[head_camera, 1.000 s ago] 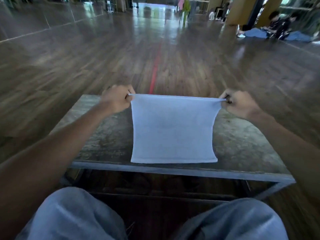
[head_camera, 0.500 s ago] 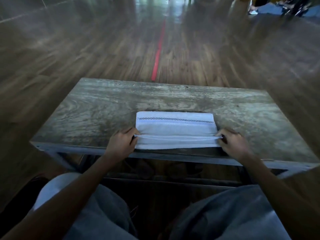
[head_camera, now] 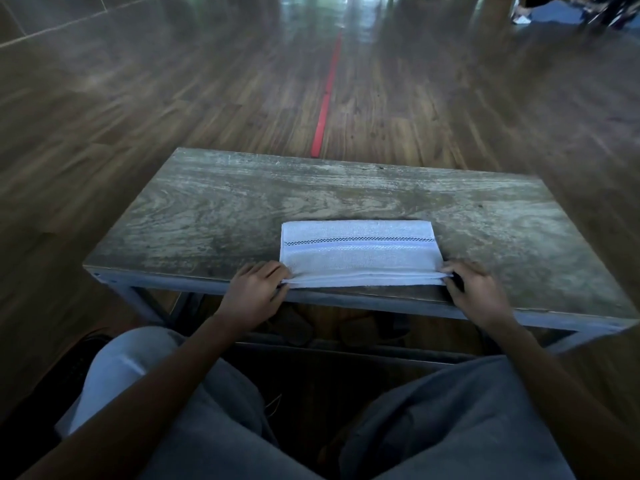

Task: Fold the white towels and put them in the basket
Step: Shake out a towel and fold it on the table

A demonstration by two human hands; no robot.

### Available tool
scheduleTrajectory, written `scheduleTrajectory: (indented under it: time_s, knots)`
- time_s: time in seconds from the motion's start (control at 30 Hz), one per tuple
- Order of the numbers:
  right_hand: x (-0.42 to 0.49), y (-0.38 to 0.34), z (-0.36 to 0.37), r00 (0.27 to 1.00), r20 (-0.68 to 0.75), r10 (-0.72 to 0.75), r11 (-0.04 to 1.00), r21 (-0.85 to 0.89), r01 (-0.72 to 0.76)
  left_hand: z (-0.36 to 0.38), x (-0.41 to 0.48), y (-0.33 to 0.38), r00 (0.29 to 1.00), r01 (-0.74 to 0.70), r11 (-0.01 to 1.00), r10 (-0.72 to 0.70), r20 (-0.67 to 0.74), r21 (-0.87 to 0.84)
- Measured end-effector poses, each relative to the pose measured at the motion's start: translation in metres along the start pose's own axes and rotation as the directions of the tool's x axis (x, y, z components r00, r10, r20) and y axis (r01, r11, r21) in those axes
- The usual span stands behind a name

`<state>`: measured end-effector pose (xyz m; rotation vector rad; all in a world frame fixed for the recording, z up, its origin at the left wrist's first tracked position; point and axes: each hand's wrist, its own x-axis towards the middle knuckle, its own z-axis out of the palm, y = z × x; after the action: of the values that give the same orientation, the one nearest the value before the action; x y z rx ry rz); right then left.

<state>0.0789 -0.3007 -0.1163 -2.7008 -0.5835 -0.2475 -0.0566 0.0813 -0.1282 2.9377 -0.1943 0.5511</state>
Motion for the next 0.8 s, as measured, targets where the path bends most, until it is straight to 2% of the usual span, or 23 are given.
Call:
scheduleTrajectory:
  time_s: [0.1,0.23,0.37,0.5,0.63,0.8]
  knots:
    - [-0.008,0.0,0.001,1.0,-0.008,-0.007,0.999,-0.051,0.007,-0.002,-0.003,-0.001,0.999,-0.041,0.998,0.04,0.024,0.042]
    - [-0.021,-0.002,-0.001,0.985,-0.035,-0.167,0.963,-0.22,0.156,-0.007,-0.001,-0.006,0.999,-0.03,0.997,0.027,0.041,0.065]
    - [-0.03,-0.006,-0.006,0.956,0.026,-0.292,0.912,-0.294,0.287,-0.01,-0.001,-0.01,0.998,-0.057,0.993,0.053,0.038,0.105]
    - [-0.035,-0.005,-0.007,0.94,0.012,-0.341,0.905,-0.266,0.331,-0.01,0.004,-0.011,0.987,-0.163,0.97,0.157,0.045,0.183]
    - [-0.029,-0.009,-0.027,0.949,0.0,-0.314,0.941,-0.132,0.311,-0.028,0.017,-0.014,0.968,-0.248,0.944,0.231,0.101,0.218]
    - [0.019,-0.017,-0.09,0.948,0.044,-0.315,0.945,-0.074,0.317,-0.085,0.061,-0.023,0.981,-0.172,0.984,0.167,0.094,0.045]
